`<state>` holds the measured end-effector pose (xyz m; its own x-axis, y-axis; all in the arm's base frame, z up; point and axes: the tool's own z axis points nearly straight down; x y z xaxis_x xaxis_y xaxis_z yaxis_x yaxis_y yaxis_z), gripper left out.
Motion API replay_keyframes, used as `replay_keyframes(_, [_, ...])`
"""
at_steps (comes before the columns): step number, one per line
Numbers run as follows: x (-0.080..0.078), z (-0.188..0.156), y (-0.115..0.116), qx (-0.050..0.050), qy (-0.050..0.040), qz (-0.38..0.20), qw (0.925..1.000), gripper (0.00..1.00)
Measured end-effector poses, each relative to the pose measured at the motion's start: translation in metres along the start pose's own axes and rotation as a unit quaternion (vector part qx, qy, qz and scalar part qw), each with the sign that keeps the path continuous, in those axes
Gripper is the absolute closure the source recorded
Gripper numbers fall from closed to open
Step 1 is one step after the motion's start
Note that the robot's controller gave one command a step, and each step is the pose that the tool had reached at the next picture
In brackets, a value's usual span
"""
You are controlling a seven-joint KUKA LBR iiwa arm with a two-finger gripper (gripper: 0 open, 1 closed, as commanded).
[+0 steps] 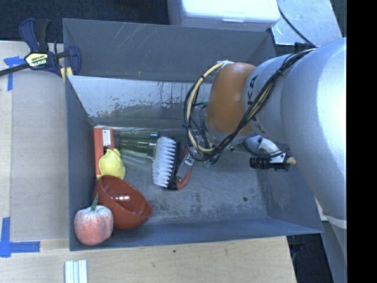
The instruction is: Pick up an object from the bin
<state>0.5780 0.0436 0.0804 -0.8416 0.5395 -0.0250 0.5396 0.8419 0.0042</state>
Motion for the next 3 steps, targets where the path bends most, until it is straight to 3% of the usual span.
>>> replay_keyframes(1, [-0.003, 0.001, 0.007, 0.002, 0.0009, -0.019, 0.9998, 0.00])
replay_keyframes(2, [-0.043, -0.006, -0.021, -0.001, -0.0016, -0.006, 1.0000, 0.00])
replay_keyframes(3, [-0.017, -0.005, 0.051, -0.001, -0.0071, -0.167, 0.9860, 1.00])
